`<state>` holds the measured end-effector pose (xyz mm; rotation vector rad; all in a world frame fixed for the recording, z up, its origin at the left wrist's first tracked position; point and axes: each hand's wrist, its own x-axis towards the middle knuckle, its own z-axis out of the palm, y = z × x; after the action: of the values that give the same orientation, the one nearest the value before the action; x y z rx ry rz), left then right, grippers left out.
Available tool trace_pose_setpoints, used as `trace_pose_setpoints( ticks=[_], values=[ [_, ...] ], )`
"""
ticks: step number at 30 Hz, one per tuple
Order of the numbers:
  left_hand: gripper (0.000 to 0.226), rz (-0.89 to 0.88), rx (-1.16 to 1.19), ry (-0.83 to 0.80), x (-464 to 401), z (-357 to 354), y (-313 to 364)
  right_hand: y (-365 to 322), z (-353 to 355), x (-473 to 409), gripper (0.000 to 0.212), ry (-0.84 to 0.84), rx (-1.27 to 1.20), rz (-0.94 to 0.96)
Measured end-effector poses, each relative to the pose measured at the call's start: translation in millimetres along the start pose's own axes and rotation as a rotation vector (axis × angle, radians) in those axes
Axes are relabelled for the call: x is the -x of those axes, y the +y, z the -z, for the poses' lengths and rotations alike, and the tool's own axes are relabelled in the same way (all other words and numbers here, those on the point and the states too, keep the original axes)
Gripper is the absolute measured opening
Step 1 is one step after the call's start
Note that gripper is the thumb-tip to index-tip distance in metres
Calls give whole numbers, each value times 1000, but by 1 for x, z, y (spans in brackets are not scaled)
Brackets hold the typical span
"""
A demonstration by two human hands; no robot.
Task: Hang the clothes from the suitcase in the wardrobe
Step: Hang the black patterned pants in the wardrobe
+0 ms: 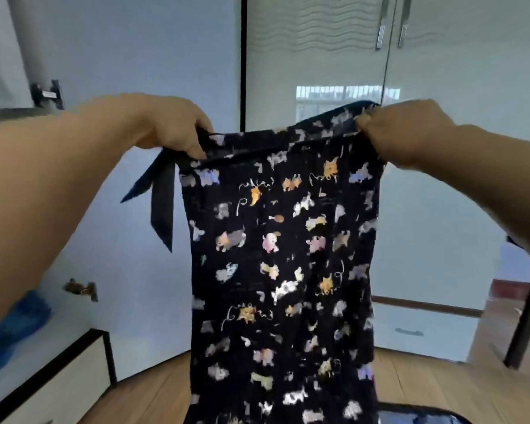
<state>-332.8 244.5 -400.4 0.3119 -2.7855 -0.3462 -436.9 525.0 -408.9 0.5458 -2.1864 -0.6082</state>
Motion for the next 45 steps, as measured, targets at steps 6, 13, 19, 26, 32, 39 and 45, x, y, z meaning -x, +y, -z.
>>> trace_pose_setpoints(
  ticks=[6,13,19,26,32,39,45],
  values=[
    [5,106,-361,162,-5,9,1,-3,9,-10,34,47,-65,103],
    [8,290,1176,18,-4,-3,-2,-1,-18,-4,35,74,-424,-89],
    [37,-26,216,379,-1,-4,-6,11,-7,-16,24,81,-504,-241],
    [18,-8,1078,383,-1,6,-11,13,15,-4,29,123,-1718,-344],
    [12,299,1175,98,-9,1,-8,-3,22,-1,28,48,-1660,-673],
    [21,38,-112,109,8,-2,18,1,40,-12,26,-186,-2005,-844],
    [23,162,277,-26,14,11,37,-8,63,-22,5,-138,-2007,-845]
  ],
)
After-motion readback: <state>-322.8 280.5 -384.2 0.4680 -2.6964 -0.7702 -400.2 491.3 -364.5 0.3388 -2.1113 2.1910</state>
